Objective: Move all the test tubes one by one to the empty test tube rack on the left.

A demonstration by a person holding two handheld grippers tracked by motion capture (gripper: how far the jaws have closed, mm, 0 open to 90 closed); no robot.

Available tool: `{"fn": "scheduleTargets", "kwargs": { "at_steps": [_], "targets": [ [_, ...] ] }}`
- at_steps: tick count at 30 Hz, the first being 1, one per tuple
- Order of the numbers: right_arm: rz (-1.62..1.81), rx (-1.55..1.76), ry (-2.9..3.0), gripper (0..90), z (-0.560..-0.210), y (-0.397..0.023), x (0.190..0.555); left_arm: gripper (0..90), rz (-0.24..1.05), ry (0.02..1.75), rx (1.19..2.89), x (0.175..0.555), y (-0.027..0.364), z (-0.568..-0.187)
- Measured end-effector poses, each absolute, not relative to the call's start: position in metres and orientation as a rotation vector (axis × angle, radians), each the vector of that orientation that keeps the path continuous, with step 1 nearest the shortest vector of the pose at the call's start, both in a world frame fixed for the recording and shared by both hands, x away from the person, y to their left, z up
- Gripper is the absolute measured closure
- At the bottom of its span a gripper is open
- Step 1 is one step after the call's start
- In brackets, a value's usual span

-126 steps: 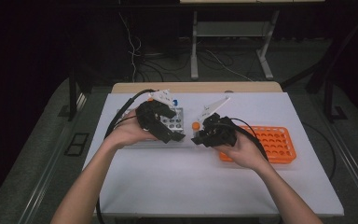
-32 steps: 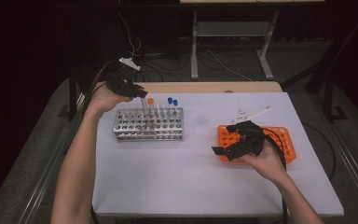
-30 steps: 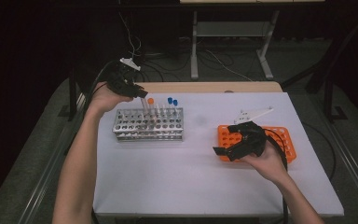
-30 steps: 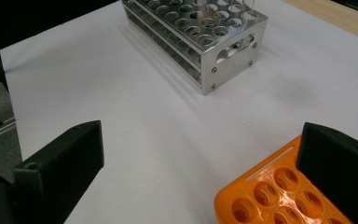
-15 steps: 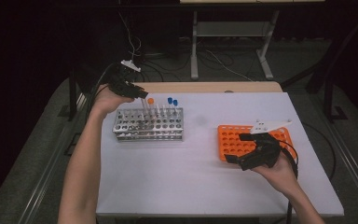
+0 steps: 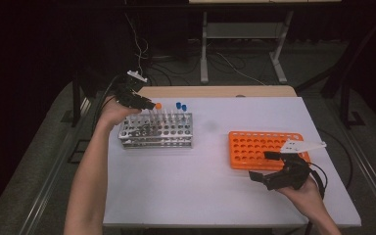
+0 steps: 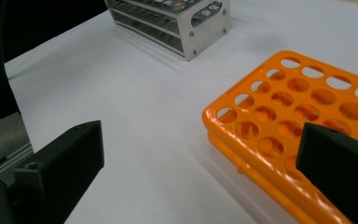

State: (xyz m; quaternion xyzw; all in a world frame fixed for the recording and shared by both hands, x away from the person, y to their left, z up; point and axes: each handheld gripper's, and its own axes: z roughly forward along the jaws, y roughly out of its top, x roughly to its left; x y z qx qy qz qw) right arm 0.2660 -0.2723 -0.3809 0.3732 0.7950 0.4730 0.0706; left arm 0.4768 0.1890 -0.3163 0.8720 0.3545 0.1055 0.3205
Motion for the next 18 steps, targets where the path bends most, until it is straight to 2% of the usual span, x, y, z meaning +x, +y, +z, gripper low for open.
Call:
{"fn": "scheduleTargets", "kwargs": {
  "at_steps": [6, 11, 13, 18],
  "targets": [
    [1.429, 1.142, 2.370, 0.4, -0.388, -0.279, 0.257, 42.2, 0.276, 0.973, 2.206, 0.463, 0.193, -0.313],
    [1.436, 1.147, 2.356, 0.4, -0.393, -0.282, 0.253, 19.9, 0.320, 0.985, 2.127, 0.442, 0.198, -0.307],
    [1.434, 1.149, 2.356, 0.4, -0.395, -0.282, 0.251, 14.0, 0.322, 0.965, 2.102, 0.432, 0.200, -0.306],
    [1.432, 1.148, 2.347, 0.4, -0.397, -0.283, 0.250, 5.9, 0.320, 0.932, 2.073, 0.409, 0.202, -0.307]
  ]
}}
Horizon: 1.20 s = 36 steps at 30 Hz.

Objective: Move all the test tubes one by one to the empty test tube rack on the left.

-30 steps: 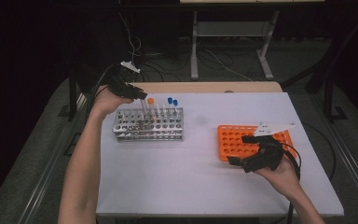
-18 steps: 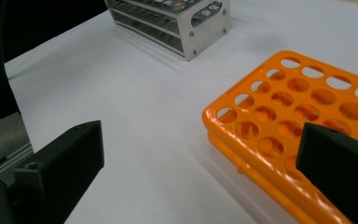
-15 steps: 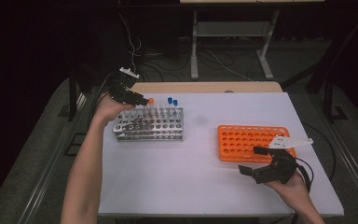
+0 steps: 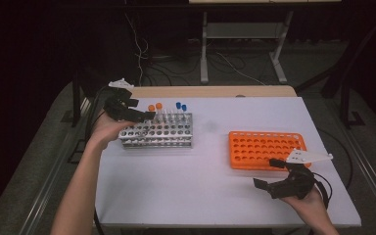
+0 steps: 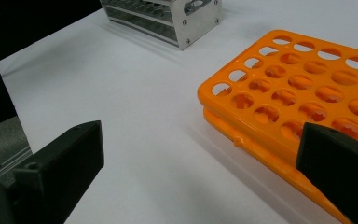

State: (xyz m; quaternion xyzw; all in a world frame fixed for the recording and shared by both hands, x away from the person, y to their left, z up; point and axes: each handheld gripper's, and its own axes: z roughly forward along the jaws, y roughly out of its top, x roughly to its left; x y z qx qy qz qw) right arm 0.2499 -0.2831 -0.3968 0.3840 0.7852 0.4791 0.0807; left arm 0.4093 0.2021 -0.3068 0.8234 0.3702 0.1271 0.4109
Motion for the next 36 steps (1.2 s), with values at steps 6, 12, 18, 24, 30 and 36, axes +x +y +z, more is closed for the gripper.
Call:
{"fn": "scheduleTargets", "kwargs": {
  "at_steps": [6, 12, 18, 24, 30, 36],
  "targets": [
    [1.438, 1.152, 2.342, 0.4, -0.398, -0.284, 0.248, 0.0, 0.320, 0.917, 2.061, 0.388, 0.202, -0.310],
    [1.442, 1.159, 2.338, 0.4, -0.399, -0.285, 0.246, 0.0, 0.322, 0.898, 2.036, 0.367, 0.200, -0.317],
    [1.442, 1.152, 2.340, 0.4, -0.400, -0.285, 0.245, 0.0, 0.313, 0.869, 2.017, 0.344, 0.196, -0.328],
    [1.432, 1.142, 2.350, 0.4, -0.401, -0.285, 0.244, 0.0, 0.309, 0.859, 1.977, 0.323, 0.198, -0.337],
    [1.436, 1.148, 2.349, 0.4, -0.402, -0.286, 0.243, 0.0, 0.285, 0.849, 1.947, 0.302, 0.197, -0.351],
    [1.424, 1.156, 2.364, 0.4, -0.403, -0.285, 0.243, 0.0, 0.256, 0.828, 1.936, 0.286, 0.188, -0.367]
  ]
}}
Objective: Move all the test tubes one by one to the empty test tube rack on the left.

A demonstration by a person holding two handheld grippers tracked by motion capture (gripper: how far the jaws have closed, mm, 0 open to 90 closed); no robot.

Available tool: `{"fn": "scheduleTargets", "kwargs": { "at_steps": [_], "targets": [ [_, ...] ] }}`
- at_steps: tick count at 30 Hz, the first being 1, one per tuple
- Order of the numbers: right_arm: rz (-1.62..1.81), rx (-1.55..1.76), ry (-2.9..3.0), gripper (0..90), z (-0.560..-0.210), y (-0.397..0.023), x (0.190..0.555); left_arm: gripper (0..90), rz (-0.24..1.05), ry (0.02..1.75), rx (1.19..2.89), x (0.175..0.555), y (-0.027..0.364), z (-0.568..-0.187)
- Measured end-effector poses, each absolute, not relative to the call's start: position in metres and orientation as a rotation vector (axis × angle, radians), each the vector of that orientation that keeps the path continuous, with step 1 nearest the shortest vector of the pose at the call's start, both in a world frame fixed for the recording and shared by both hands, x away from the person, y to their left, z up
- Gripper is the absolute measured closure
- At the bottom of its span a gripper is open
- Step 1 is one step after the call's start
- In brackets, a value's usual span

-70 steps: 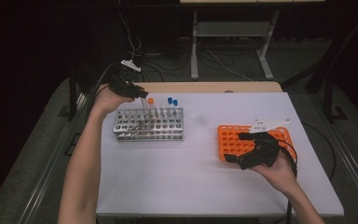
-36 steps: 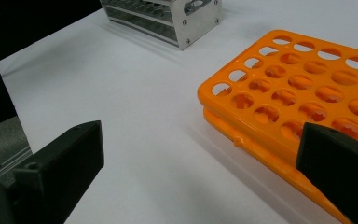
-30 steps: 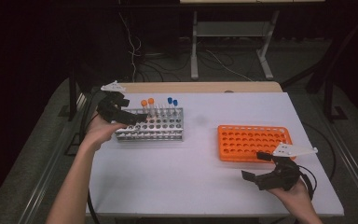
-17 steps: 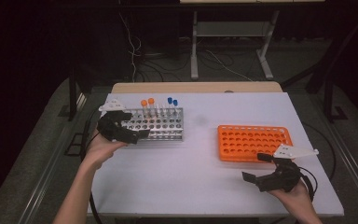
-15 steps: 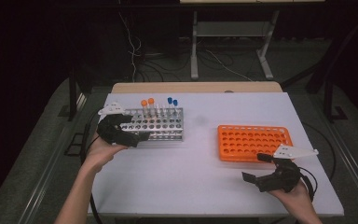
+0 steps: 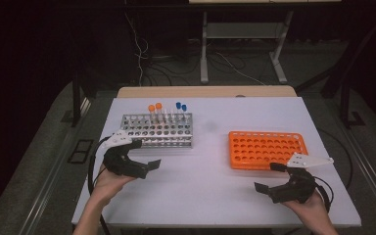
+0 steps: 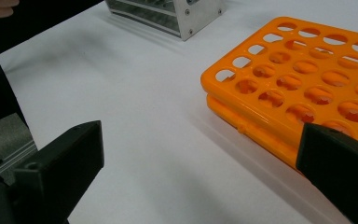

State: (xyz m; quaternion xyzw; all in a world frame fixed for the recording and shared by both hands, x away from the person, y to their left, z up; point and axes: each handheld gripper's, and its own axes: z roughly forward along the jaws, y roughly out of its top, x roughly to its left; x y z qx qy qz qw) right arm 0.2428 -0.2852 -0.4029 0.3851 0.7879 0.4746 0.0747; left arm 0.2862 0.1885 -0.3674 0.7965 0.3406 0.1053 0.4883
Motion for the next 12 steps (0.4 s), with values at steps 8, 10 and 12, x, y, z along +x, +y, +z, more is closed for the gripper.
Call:
{"fn": "scheduleTargets", "kwargs": {
  "at_steps": [8, 10, 12],
  "targets": [
    [1.430, 1.165, 2.359, 0.4, -0.406, -0.286, 0.243, 0.0, 0.220, 0.789, 1.949, 0.269, 0.174, -0.392],
    [1.430, 1.166, 2.360, 0.4, -0.406, -0.286, 0.242, 0.0, 0.211, 0.788, 1.962, 0.268, 0.172, -0.396],
    [1.430, 1.167, 2.358, 0.4, -0.406, -0.287, 0.242, 0.0, 0.209, 0.791, 1.963, 0.265, 0.172, -0.400]
  ]
}}
